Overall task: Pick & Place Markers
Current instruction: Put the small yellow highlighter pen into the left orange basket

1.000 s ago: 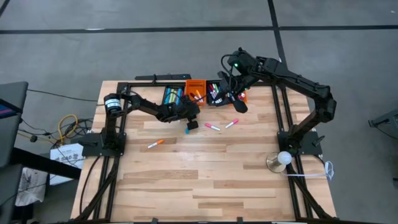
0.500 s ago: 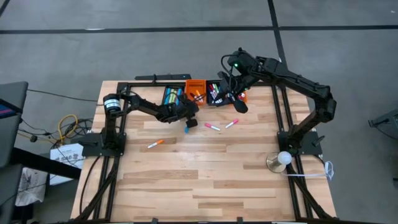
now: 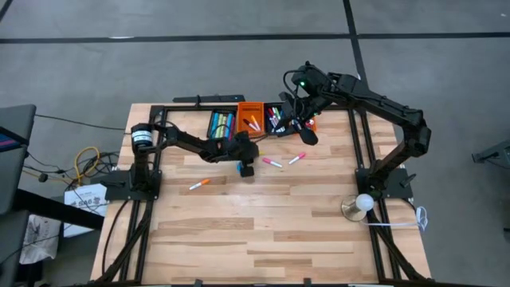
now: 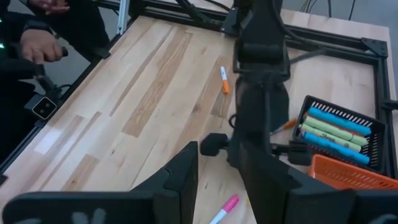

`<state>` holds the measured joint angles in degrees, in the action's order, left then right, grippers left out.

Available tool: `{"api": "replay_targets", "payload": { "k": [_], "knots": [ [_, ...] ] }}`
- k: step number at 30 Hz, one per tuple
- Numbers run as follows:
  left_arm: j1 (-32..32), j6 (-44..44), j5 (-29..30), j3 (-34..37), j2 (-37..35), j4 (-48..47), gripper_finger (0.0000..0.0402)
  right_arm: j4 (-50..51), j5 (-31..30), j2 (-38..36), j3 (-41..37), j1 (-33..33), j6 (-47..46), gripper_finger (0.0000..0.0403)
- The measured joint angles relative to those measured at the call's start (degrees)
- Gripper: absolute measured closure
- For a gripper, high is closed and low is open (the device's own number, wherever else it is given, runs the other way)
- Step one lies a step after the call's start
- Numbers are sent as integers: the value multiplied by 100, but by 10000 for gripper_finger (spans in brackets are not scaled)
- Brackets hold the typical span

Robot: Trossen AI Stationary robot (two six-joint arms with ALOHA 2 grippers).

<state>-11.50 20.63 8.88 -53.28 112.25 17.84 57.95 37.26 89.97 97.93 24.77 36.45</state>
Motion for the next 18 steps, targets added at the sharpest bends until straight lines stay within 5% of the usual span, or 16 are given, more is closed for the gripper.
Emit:
{"api": "replay_targets", "payload": {
  "k": [12, 18],
  "knots": [
    [132, -64, 3, 0, -892, -418, 323, 12, 0, 0, 0, 0, 0, 294],
    [10, -169, -502, 37, -818, -670, 321, 12, 2, 0, 0, 1, 0, 294]
  ]
}}
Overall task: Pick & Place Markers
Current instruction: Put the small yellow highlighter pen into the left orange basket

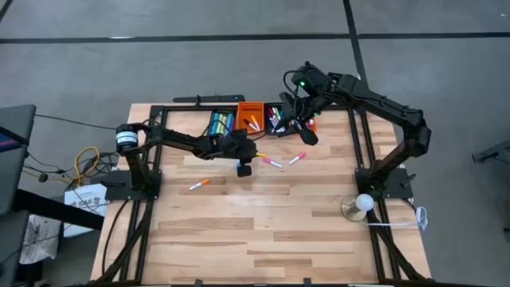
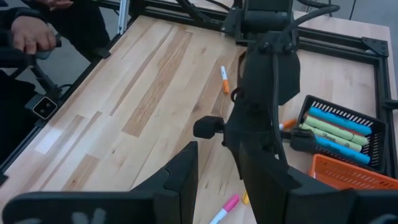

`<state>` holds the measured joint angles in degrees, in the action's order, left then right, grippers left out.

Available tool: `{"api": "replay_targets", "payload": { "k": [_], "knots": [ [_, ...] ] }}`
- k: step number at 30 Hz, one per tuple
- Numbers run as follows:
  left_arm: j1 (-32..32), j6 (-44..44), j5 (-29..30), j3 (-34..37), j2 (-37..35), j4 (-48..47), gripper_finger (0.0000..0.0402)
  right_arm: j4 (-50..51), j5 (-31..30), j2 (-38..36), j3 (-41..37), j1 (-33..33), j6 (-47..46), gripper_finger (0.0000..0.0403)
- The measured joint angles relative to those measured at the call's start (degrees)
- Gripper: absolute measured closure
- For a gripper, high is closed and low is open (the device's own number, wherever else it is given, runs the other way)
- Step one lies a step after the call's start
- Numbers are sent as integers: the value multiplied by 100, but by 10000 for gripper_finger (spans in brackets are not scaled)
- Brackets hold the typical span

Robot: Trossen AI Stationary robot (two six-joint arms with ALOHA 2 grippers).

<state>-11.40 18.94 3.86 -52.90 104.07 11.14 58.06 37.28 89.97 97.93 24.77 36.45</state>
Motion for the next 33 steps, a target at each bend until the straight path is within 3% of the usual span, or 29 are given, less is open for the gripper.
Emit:
{"api": "replay_targets", "payload": {
  "k": [13, 23, 33],
  "knots": [
    [-374, -227, -159, 291, 0, 121, 272, -2, 7, 0, 0, -2, 4, 294],
    [-406, -229, -188, 367, 67, 378, 270, -20, 11, 0, 0, -1, 17, 294],
    [-459, -167, -318, 234, 632, 615, 270, -12, 24, 0, 0, 0, 15, 294]
  ]
}}
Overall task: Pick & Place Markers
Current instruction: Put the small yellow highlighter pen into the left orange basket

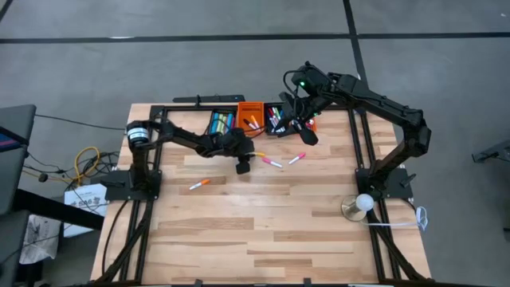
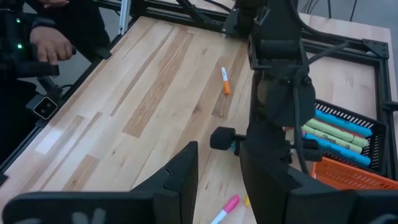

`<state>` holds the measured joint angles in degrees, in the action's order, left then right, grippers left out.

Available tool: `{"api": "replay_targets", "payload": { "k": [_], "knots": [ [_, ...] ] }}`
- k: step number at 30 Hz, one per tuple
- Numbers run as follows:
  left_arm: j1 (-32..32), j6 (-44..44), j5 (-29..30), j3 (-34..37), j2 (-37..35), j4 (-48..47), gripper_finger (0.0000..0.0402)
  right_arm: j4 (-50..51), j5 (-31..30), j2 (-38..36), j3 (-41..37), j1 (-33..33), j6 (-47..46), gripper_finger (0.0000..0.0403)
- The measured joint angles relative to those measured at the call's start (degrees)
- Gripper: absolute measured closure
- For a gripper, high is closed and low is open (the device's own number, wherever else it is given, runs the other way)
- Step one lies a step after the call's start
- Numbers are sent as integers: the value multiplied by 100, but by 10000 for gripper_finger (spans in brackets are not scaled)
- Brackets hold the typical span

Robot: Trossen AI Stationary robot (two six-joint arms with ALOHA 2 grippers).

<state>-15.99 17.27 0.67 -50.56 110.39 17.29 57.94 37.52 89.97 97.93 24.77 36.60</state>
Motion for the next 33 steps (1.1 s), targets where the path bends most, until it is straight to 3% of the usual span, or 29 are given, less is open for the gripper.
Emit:
{"api": "replay_targets", "payload": {
  "k": [10, 21, 29, 33],
  "knots": [
    [-30, -5, -147, -49, 138, 53, 276, 12, 0, 0, 0, -2, -9, 294],
    [-19, 5, -191, -49, 145, 59, 369, 24, 0, 0, 0, -1, -9, 294],
    [-10, 5, -155, -33, 139, 167, 347, -36, -32, 0, 0, -1, 138, 294],
    [-12, -19, -57, -18, -65, 136, 357, -32, -411, 0, 0, -8, 97, 294]
  ]
}}
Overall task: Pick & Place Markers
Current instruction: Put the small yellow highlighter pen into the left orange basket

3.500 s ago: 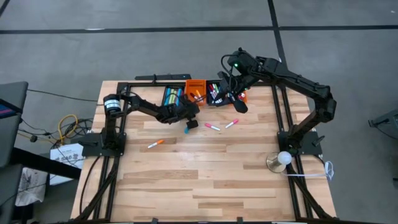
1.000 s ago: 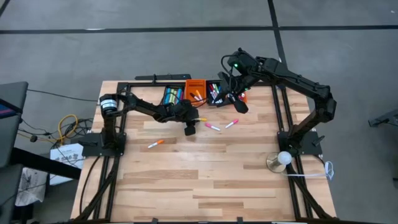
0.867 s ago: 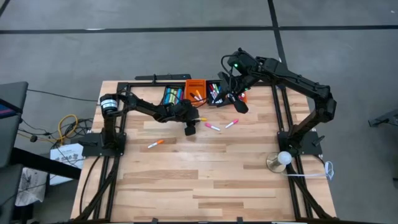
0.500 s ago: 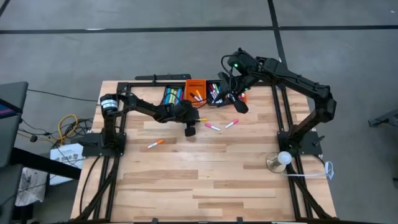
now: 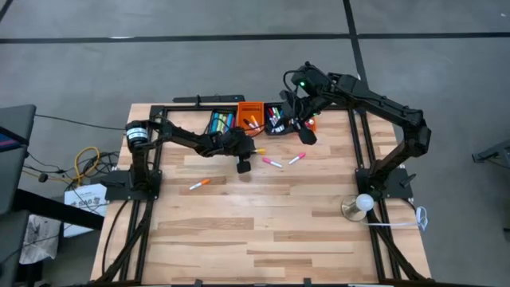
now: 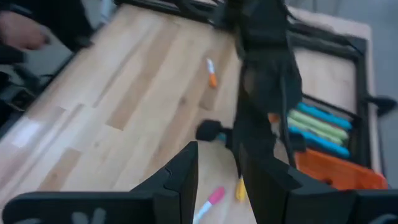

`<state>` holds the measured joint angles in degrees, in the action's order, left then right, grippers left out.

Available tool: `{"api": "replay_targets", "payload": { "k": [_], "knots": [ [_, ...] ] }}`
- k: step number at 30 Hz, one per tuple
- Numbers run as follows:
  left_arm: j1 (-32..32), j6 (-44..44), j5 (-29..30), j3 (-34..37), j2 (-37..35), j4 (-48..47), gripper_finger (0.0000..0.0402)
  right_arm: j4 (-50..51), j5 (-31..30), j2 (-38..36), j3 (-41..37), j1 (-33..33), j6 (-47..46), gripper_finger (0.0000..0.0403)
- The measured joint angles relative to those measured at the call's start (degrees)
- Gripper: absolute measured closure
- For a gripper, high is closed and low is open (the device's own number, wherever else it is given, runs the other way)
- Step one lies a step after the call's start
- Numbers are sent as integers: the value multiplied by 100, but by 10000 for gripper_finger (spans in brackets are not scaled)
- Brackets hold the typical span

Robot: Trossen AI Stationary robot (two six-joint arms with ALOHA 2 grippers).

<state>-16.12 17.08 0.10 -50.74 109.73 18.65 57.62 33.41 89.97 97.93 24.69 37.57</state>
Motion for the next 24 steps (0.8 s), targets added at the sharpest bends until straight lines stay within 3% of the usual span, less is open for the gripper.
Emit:
{"api": "replay_targets", "payload": {
  "k": [6, 13, 19, 24],
  "knots": [
    [122, -138, 4, 0, -519, 37, 360, -394, -1154, 2, 0, -86, -196, 294],
    [546, -138, 11, 0, -1219, -79, 356, -786, -1603, 2, 0, -77, -396, 294],
    [969, -50, 690, 102, -1952, -828, 354, -918, -1410, -4, -101, 267, -429, 295],
    [1152, -93, 717, 495, -2543, -838, 355, -1596, -467, 1, -669, 665, -521, 294]
  ]
}}
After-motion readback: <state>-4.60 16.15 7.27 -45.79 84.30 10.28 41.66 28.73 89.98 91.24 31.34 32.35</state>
